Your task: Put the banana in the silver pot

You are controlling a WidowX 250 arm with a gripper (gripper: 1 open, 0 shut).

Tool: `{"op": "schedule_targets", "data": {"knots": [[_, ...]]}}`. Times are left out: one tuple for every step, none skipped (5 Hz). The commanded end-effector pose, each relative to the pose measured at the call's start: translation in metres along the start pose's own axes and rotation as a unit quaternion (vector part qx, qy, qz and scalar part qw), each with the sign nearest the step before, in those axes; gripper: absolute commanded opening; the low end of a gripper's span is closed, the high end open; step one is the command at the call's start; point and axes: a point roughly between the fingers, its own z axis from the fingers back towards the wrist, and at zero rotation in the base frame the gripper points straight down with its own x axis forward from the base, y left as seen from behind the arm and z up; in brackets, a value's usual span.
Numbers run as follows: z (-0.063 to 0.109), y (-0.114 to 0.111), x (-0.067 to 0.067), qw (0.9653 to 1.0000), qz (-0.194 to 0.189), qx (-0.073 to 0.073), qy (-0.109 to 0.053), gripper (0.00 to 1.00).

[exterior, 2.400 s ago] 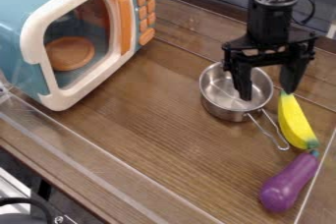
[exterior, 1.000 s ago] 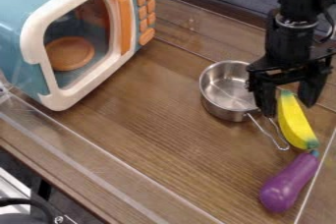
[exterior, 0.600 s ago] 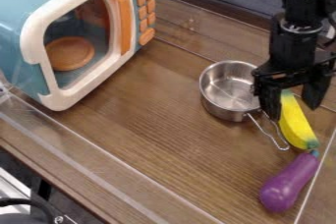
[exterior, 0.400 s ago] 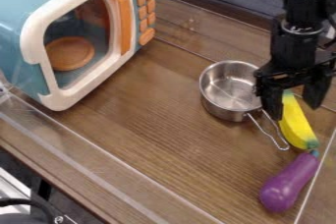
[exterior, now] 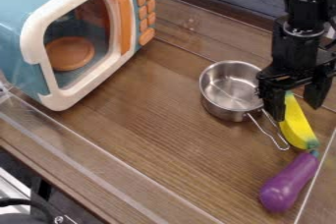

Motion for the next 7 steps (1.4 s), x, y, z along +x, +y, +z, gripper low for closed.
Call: {"op": "schedule_targets", "data": {"knots": [[0.014, -0.015, -0.002, 0.9994, -0.009, -0.029, -0.014, 1.00], [0.011, -0.017, -0.001, 0.9994, -0.005, -0.030, -0.016, 1.00], [0.008, -0.018, 0.001, 0.9994, 0.000, -0.030, -0.018, 1.00], [0.007, -0.019, 0.002, 0.9994, 0.004, -0.030, -0.020, 1.00], [0.005, -0.021, 0.003, 0.9993, 0.008, -0.030, -0.021, 1.00], [0.003, -0.021, 0.005, 0.9992, 0.011, -0.030, -0.023, 1.00], [0.002, -0.022, 0.006, 0.9991, 0.015, -0.030, -0.024, 1.00]]}}
